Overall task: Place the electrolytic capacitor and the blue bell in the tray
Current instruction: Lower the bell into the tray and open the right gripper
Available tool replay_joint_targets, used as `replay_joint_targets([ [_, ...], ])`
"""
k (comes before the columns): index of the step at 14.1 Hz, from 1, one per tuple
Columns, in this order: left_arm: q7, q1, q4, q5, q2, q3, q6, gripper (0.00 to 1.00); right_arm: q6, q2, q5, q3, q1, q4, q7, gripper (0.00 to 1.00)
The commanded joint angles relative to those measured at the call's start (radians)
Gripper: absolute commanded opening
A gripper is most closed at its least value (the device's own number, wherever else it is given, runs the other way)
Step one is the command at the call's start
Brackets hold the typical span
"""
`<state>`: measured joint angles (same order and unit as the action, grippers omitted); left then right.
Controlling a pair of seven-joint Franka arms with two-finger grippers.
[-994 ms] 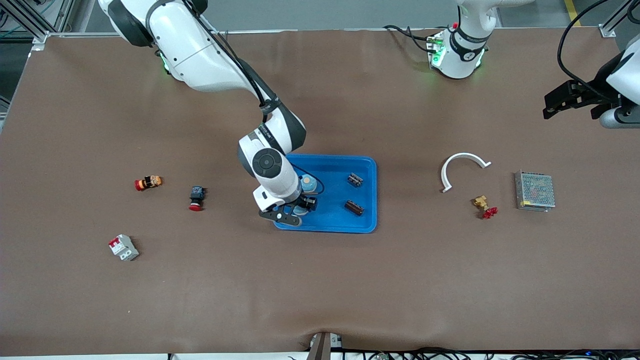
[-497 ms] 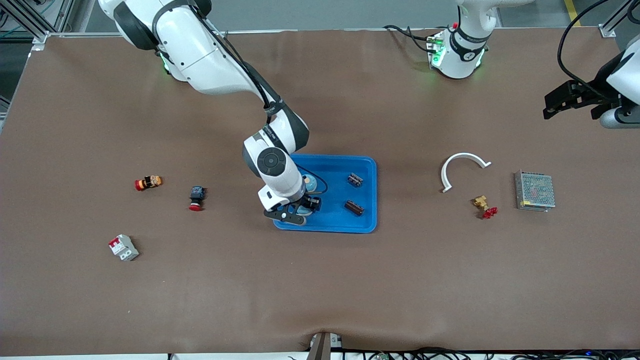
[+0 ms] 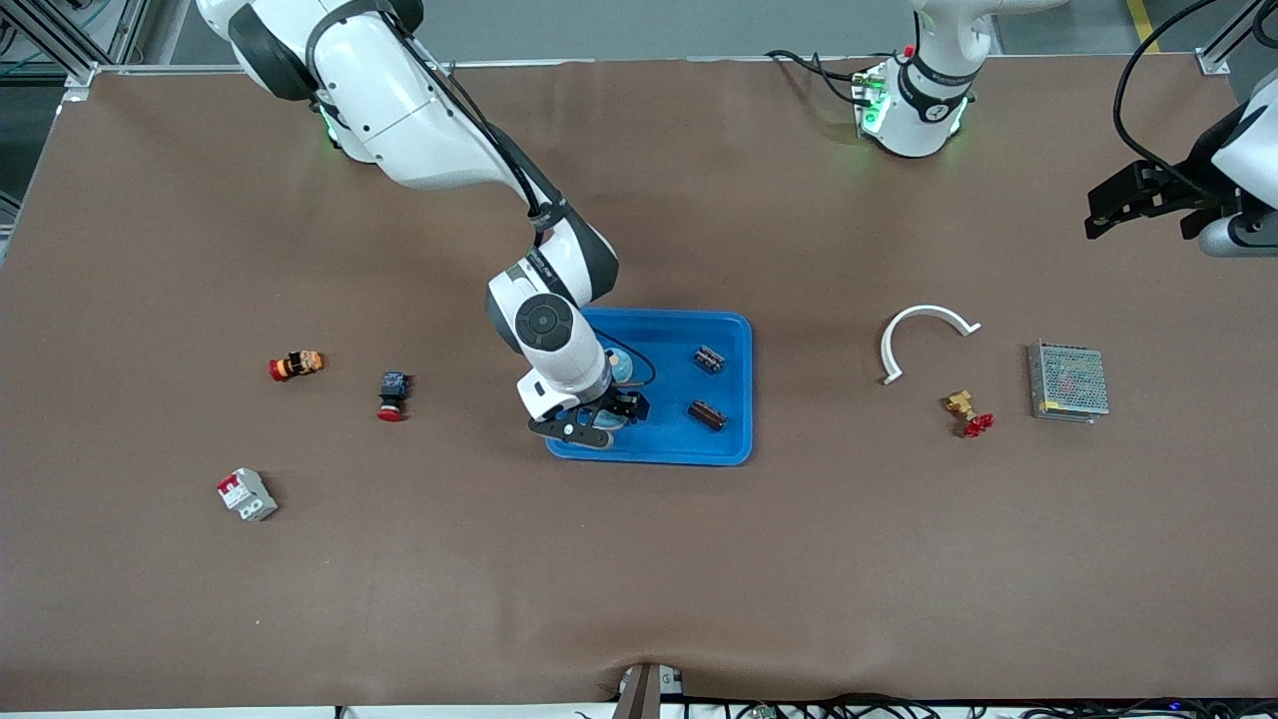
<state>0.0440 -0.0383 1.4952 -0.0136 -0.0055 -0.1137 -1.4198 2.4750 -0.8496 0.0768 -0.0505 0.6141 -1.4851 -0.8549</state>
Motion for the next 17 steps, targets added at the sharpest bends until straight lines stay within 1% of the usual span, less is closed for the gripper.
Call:
replay_joint_targets([
  [1,-0.019,-0.005,0.020,-0.022,-0.024,-0.004,-0.013,1.00,-0.013,0.015,-0.011,0.008,0.009,0.006,-0.012,1.00],
  [2,-0.019,-0.005,0.020,-0.022,-0.022,-0.004,-0.013,1.00,-0.028,0.027,-0.011,0.008,0.009,0.005,-0.012,1.00],
  [4,-0.019,-0.005,0.020,-0.022,-0.022,-0.004,-0.013,1.00,-0.102,0.055,-0.009,0.004,0.009,0.014,-0.013,1.00],
  [5,-0.019,-0.005,0.020,-0.022,-0.022,-0.004,-0.013,1.00,-0.120,0.084,-0.008,0.004,0.009,0.006,-0.016,1.00],
  [8,-0.019,-0.005,0.020,-0.022,-0.022,-0.004,-0.013,1.00,-0.285,0.188,-0.008,0.008,-0.008,0.005,-0.013,1.00],
  [10,-0.019,-0.006,0.020,-0.022,-0.022,-0.004,-0.013,1.00,-0.399,0.262,-0.008,0.008,-0.040,0.005,-0.009,1.00],
  [14,-0.019,-0.006,0.019,-0.022,-0.022,-0.004,-0.013,1.00,-0.560,0.374,-0.008,0.008,-0.089,0.003,0.000,1.00],
  [17,-0.019,-0.006,0.019,-0.023,-0.022,-0.004,-0.014,1.00,-0.671,0.446,-0.008,0.008,-0.154,0.002,0.094,1.00],
])
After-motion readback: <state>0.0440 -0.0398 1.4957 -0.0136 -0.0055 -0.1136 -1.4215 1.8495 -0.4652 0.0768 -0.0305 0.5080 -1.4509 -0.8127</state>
